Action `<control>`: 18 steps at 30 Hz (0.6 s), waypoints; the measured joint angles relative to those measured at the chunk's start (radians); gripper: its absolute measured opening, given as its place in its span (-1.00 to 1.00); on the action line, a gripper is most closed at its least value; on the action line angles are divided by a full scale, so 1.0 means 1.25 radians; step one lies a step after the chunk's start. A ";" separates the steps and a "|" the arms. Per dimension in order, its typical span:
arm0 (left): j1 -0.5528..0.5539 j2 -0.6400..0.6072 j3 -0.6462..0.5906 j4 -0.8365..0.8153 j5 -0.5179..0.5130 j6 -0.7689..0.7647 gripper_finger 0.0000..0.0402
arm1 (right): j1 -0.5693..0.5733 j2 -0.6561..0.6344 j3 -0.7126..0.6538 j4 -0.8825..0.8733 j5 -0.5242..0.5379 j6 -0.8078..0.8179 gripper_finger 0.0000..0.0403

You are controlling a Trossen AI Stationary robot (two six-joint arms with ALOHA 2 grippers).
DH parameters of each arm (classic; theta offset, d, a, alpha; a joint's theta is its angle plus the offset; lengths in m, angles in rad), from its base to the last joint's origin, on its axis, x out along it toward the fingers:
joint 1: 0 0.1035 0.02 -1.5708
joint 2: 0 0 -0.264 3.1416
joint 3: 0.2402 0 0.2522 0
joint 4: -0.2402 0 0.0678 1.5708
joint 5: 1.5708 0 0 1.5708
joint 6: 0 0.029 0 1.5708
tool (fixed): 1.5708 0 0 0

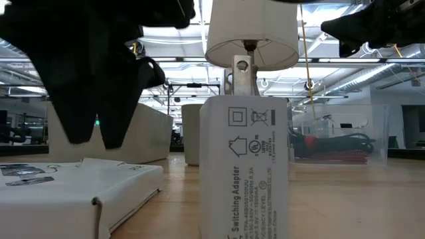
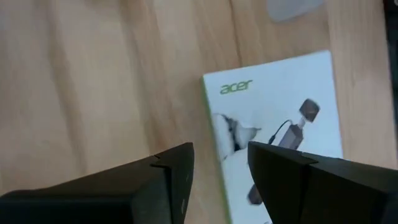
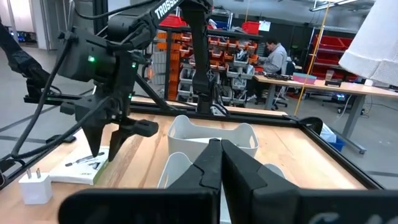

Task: Pick and place items into bin
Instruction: Put the card reader box into the left gray bin

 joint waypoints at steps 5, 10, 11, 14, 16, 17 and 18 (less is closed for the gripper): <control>0.002 0.032 0.000 0.059 0.041 -0.004 -0.22 | 0.000 0.000 0.000 -0.002 0.000 -0.003 -1.00; 0.008 0.050 0.000 0.095 0.071 -0.001 -0.22 | 0.000 0.000 0.000 -0.006 0.000 -0.001 -1.00; 0.010 0.051 0.000 0.095 0.071 -0.001 -0.22 | 0.000 0.000 0.000 -0.007 0.000 0.001 -1.00; 0.015 0.051 0.000 0.089 0.066 0.003 -0.23 | 0.000 0.000 0.000 -0.016 0.000 0.003 -1.00; 0.015 0.051 0.000 0.087 0.066 0.006 -0.27 | 0.000 0.000 0.000 -0.017 0.000 0.003 -1.00; 0.015 0.051 0.000 0.085 0.066 0.012 -0.32 | 0.000 0.000 0.000 -0.017 0.000 0.002 -1.00; 0.015 0.051 0.000 0.085 0.066 0.022 -0.39 | 0.000 0.000 0.000 -0.017 0.000 0.002 -1.00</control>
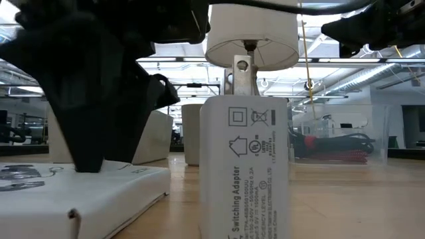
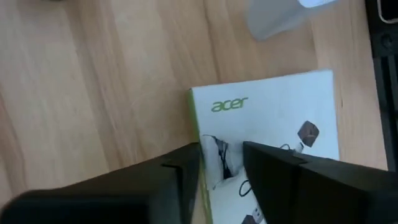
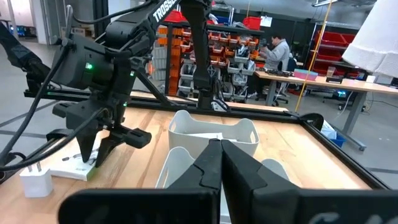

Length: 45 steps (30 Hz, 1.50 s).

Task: Pick and place items into bin
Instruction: Put the card reader box into the left gray bin

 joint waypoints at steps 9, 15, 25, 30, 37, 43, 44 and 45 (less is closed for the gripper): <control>-0.001 0.000 0.000 -0.014 -0.016 0.067 -0.95 | 0.000 0.000 0.000 0.004 0.000 -0.001 -1.00; -0.012 -0.075 -0.002 -0.062 -0.097 0.061 -0.97 | 0.000 0.000 0.000 0.004 0.001 -0.001 -1.00; -0.023 -0.411 0.000 -0.128 -0.488 -0.038 -0.98 | 0.000 0.000 0.000 0.012 0.001 0.001 -1.00; 0.030 -0.554 0.000 -0.363 -0.775 -0.408 -0.99 | 0.000 0.000 0.000 0.016 0.000 0.015 -1.00; 0.090 -0.604 -0.137 -0.513 -0.768 -0.777 -0.99 | 0.000 0.000 0.000 0.018 0.000 0.003 -1.00; 0.119 -0.602 -0.317 -0.322 -0.707 -0.832 -0.99 | 0.000 0.000 0.000 0.022 0.001 0.002 -1.00; 0.123 -0.602 -0.337 -0.299 -0.699 -0.840 -0.99 | 0.000 0.000 0.000 0.022 0.001 0.002 -1.00; 0.126 -0.602 -0.354 -0.279 -0.692 -0.845 -0.99 | 0.000 0.000 0.000 0.021 0.001 0.002 -1.00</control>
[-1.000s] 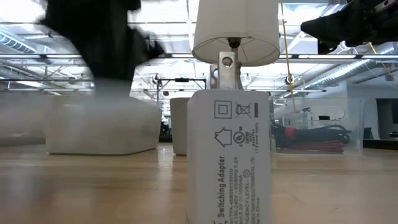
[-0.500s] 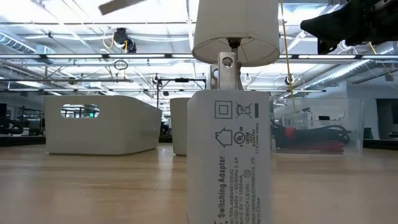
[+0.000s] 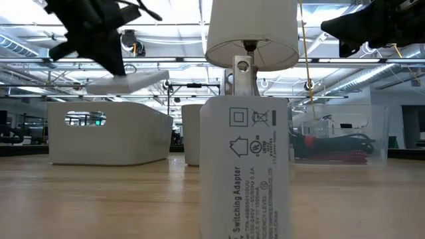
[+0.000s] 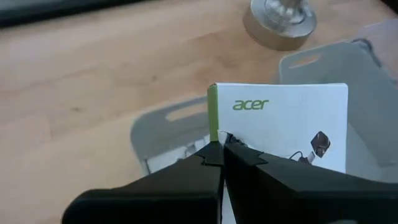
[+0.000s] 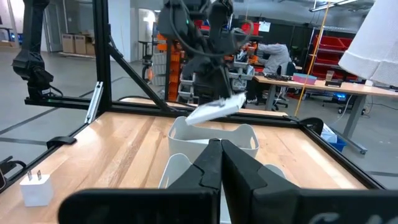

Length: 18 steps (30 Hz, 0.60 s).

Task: Pick and place items into bin
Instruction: Put the card reader box into the left gray bin

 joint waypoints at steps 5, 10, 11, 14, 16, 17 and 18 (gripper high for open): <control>0.002 0.002 -0.060 0.098 0.012 -0.018 -0.99 | 0.000 0.000 0.000 0.000 0.000 0.000 -1.00; -0.005 0.002 -0.102 0.098 0.011 -0.073 -0.99 | 0.000 0.000 0.000 0.002 0.001 0.000 -1.00; -0.008 0.002 -0.111 0.104 0.011 -0.083 -0.99 | 0.000 0.000 0.000 0.002 0.001 -0.001 -1.00; -0.009 0.002 -0.132 0.123 0.017 -0.094 -0.99 | 0.000 0.000 0.000 0.002 0.001 -0.002 -1.00; -0.008 0.002 -0.135 0.121 0.017 -0.095 -0.98 | 0.000 0.000 0.000 0.002 0.001 -0.003 -1.00; -0.008 0.002 -0.136 0.123 0.017 -0.092 -0.97 | 0.000 0.000 0.000 0.002 0.001 -0.003 -1.00; -0.008 0.002 -0.136 0.124 0.018 -0.083 -0.94 | 0.000 0.000 0.000 0.002 0.001 -0.003 -1.00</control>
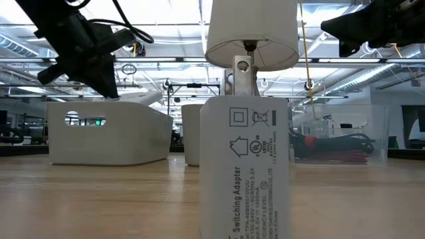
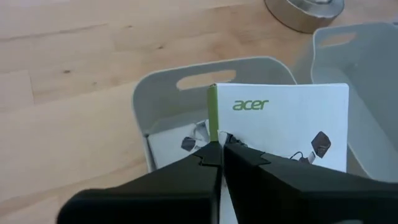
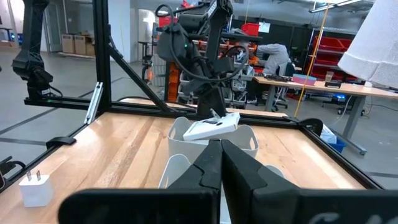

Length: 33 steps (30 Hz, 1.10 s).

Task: Pick and place items into bin
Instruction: Put the card reader box into the left gray bin, then put the black charger adapter into the right gray bin

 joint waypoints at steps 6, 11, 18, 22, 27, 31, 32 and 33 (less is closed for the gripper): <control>0.000 0.000 0.000 0.006 0.023 0.009 -0.61 | 0.000 0.000 0.000 0.000 0.000 0.000 -1.00; 0.000 0.000 0.000 0.017 0.019 0.020 -0.34 | 0.000 0.000 0.000 0.000 0.000 0.000 -1.00; -0.023 -0.012 0.000 0.206 0.007 0.434 -0.12 | 0.000 0.000 0.000 -0.001 -0.001 0.000 -1.00; -0.075 -0.010 0.000 0.437 0.100 0.736 -0.18 | 0.000 0.000 0.000 -0.005 -0.001 -0.004 -1.00; -0.160 0.004 0.000 0.567 0.127 0.988 -0.59 | 0.000 0.001 0.000 -0.011 -0.001 -0.018 -0.98; -0.212 -0.002 -0.002 0.572 0.019 1.092 -0.94 | 0.000 0.004 0.000 -0.012 -0.001 -0.018 -0.95; -0.218 -0.011 -0.009 0.583 -0.002 1.114 -0.94 | 0.000 0.005 0.000 -0.012 -0.001 -0.019 -0.94; -0.220 -0.022 -0.022 0.603 -0.008 1.140 -0.94 | 0.000 0.008 0.000 -0.012 -0.001 -0.018 -0.93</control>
